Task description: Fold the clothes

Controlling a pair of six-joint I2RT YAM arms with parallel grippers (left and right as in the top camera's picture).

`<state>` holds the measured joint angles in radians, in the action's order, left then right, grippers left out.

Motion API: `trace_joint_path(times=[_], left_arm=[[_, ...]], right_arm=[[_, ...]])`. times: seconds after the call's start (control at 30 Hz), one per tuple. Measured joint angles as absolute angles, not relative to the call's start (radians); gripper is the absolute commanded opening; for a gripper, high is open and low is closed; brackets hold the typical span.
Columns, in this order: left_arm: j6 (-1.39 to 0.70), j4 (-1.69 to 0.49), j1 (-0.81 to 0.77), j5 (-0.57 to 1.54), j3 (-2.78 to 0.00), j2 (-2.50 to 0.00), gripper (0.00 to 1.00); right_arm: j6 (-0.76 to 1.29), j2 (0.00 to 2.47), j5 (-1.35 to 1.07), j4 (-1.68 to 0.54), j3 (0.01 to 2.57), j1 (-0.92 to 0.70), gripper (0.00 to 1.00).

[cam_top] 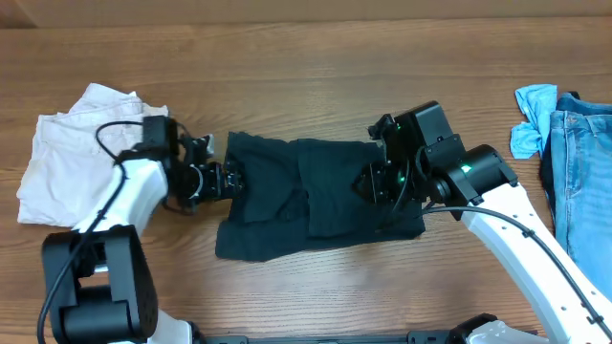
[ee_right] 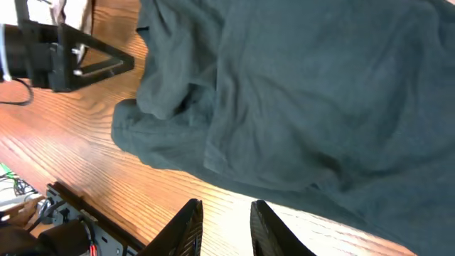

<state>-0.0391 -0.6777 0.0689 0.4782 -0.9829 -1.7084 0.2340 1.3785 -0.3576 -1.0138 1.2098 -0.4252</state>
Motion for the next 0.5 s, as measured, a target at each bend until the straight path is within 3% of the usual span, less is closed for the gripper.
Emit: trace_joint_path(times=[0.17, 0.27, 0.33, 0.4, 0.5], left_arm=[[-0.076, -0.571, -0.048, 0.454, -0.955, -1.750, 0.96], [-0.103, -0.541, -0.066, 0.469, -0.978, -1.786, 0.69], [-0.107, -0.524, -0.064, 0.500, -1.002, -1.829, 0.40], [-0.116, -0.520, -0.066, 0.544, -1.008, -1.859, 0.29], [-0.124, -0.532, -0.066, 0.596, -0.996, -1.878, 0.04]], right_arm=[[0.234, 1.378, -0.357, -1.036, 1.210, -0.425, 0.26], [0.234, 1.378, -0.355, -1.046, 1.210, -0.425, 0.26], [0.234, 1.378, -0.353, -1.055, 1.210, -0.425, 0.26], [0.234, 1.378, -0.351, -1.058, 1.210, -0.425, 0.26], [0.234, 1.378, -0.325, -1.058, 1.210, -0.425, 0.26]])
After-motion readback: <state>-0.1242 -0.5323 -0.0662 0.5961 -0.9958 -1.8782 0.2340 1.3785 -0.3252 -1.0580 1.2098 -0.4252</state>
